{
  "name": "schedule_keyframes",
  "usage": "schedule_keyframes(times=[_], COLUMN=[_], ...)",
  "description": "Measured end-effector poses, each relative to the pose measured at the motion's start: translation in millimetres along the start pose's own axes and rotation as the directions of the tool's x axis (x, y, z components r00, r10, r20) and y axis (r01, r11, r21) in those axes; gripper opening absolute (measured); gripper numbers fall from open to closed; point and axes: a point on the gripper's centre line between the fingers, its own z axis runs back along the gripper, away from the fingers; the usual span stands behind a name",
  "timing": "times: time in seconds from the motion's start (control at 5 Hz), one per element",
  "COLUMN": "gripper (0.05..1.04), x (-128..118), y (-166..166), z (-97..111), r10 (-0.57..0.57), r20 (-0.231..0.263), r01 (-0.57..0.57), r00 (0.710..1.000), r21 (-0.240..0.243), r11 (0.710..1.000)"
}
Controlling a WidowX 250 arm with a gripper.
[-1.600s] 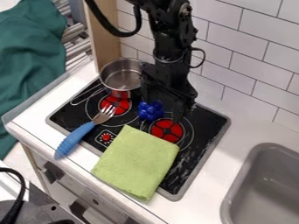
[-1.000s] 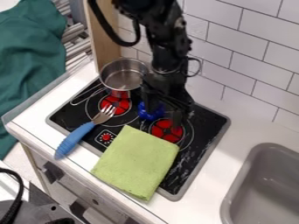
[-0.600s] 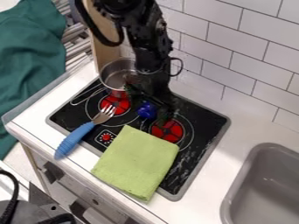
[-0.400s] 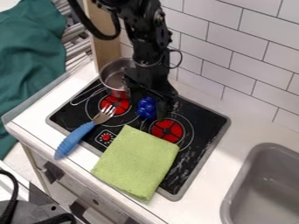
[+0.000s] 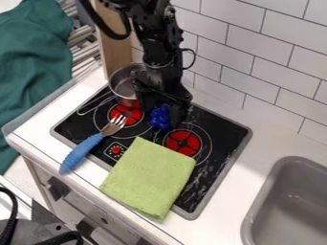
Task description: Moved the blue object from the middle of the two burners to the right side of the burner
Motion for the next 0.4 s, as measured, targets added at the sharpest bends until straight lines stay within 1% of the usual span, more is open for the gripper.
schedule_keyframes(times=[0.2, 0.4], gripper=[1.005, 1.005], x=[13, 23], y=[3, 7], z=[-13, -21], r10=[-0.009, -0.005], r20=[-0.032, -0.059], r01=[0.009, 0.005], r00=[0.999, 0.998], r21=[-0.006, -0.006], r11=[1.0, 1.0])
